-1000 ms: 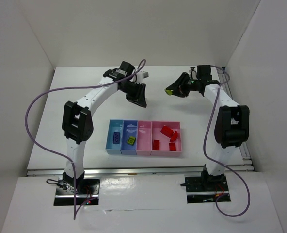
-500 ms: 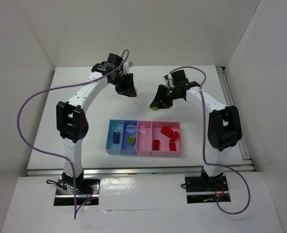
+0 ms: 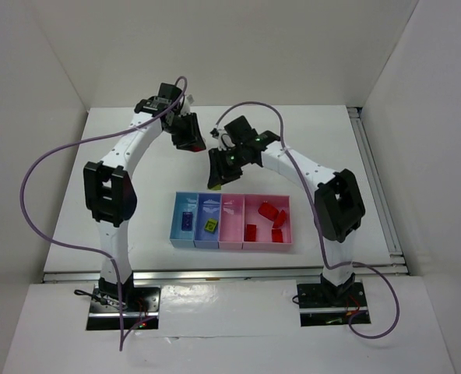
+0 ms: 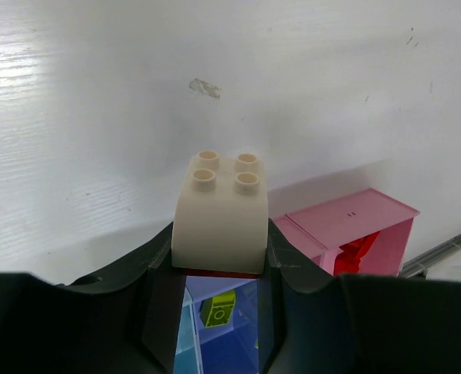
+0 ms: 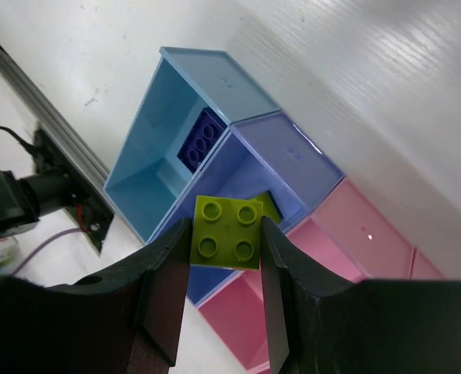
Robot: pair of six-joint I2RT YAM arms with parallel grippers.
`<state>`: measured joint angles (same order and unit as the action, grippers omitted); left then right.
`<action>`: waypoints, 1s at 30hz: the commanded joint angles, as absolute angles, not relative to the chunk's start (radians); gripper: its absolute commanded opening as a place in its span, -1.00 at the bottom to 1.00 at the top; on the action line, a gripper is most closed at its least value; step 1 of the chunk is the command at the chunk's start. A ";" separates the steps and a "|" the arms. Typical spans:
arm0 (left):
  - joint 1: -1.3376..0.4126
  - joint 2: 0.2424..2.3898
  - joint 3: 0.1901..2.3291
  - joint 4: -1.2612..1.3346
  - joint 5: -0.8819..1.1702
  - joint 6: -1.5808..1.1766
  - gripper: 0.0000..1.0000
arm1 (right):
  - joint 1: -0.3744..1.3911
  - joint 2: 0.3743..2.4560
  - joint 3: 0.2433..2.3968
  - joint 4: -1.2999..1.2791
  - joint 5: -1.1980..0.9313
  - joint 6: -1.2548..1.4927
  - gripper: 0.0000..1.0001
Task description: Sort the legos into containers by color
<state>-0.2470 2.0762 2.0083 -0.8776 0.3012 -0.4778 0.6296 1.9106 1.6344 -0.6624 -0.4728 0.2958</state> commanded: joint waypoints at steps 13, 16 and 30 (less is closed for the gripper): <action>-0.184 2.102 2.117 -0.891 0.390 -0.522 -1.00 | 0.715 1.941 1.706 -0.788 -0.345 0.199 0.48; -0.184 2.102 2.117 -0.891 0.408 -0.512 -1.00 | 0.687 1.876 1.681 -0.758 -0.324 0.227 0.29; -0.268 2.169 2.177 -0.838 0.937 -0.270 -1.00 | 0.298 1.770 1.569 -0.502 -0.799 0.544 0.35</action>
